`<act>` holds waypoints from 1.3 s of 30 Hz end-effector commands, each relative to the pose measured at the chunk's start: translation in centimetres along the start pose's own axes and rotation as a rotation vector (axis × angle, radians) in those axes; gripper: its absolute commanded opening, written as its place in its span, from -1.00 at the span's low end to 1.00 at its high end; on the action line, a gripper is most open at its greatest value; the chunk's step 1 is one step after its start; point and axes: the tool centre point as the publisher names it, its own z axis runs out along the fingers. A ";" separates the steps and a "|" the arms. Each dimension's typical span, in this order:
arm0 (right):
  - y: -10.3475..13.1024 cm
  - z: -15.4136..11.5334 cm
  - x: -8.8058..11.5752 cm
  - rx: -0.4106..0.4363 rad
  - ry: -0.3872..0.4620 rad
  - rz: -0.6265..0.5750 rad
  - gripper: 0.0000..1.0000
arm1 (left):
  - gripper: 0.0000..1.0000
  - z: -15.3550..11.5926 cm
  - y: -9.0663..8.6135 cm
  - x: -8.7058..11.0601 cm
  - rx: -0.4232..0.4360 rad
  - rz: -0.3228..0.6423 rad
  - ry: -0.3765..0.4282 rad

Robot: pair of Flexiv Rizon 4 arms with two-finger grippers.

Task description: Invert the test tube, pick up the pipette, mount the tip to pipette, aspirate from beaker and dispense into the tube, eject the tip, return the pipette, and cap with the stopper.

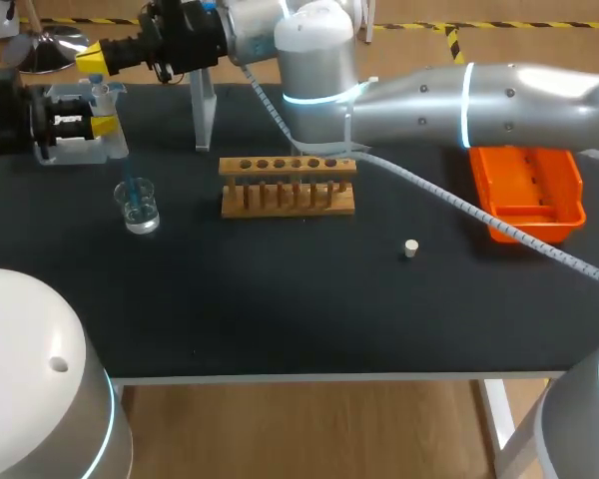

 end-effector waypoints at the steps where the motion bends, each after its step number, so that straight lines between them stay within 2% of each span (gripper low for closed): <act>1: -0.4 0.1 -0.6 -0.002 0.009 0.003 -1.00 | -1.00 0.0 0.0 0.0 0.000 0.001 -0.001; 39: -2.7 0.2 -1.7 0.020 -0.015 0.040 -1.00 | -1.00 0.0 0.0 0.0 0.000 0.001 -0.001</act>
